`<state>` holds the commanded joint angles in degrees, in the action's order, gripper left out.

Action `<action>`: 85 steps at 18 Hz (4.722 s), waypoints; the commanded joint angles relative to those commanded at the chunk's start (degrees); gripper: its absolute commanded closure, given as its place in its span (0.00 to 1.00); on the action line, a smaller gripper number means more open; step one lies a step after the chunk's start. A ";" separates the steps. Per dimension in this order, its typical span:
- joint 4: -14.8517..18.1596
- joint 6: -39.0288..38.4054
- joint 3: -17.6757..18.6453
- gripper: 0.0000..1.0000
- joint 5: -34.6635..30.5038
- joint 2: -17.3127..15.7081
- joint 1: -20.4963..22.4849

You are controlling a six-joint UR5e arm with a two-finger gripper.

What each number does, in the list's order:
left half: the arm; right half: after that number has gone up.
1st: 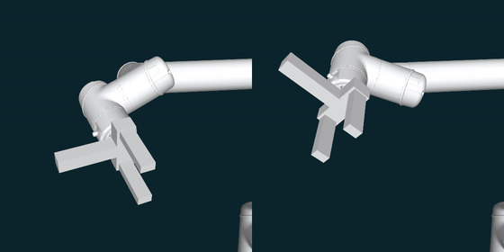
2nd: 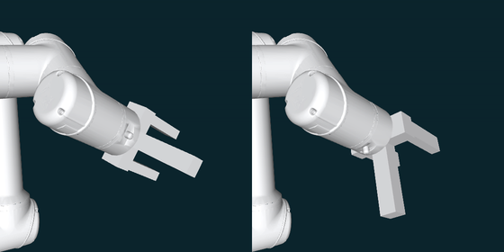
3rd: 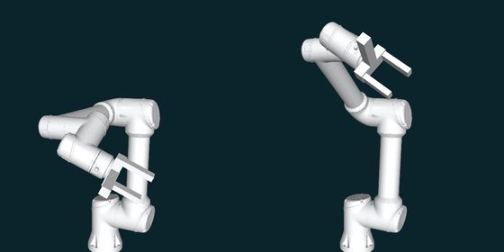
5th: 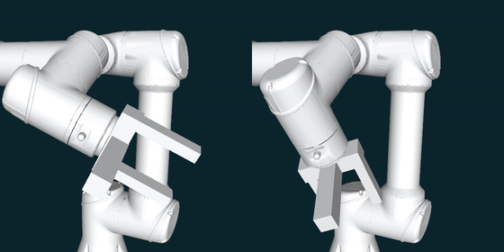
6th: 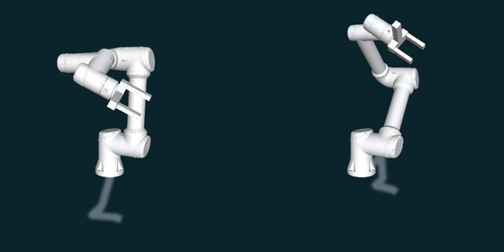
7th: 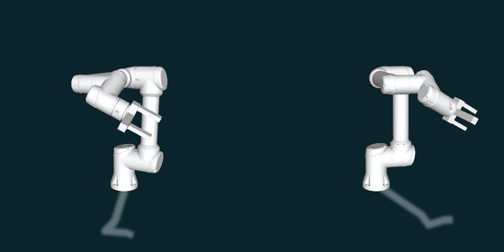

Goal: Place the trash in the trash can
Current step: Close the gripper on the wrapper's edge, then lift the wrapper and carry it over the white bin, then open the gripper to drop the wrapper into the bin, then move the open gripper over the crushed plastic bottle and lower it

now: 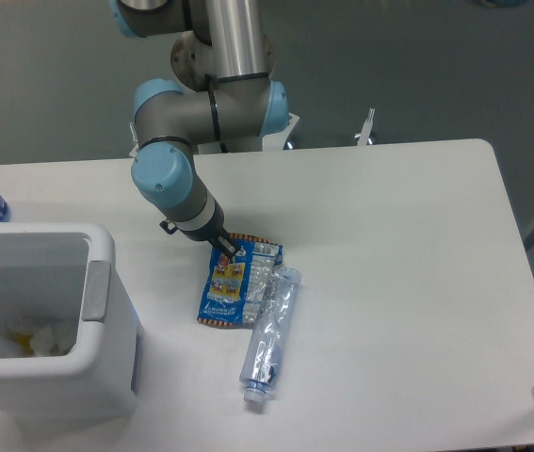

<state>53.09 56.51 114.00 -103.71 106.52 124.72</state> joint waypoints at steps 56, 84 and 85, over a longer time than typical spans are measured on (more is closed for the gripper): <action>0.09 -28.66 -23.65 1.00 49.66 -14.69 -0.79; -0.35 -27.76 -20.92 0.00 49.22 -14.50 5.79; -0.44 -28.47 -20.92 0.00 49.22 -14.33 7.37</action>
<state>52.65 28.04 93.08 -54.49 92.20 132.08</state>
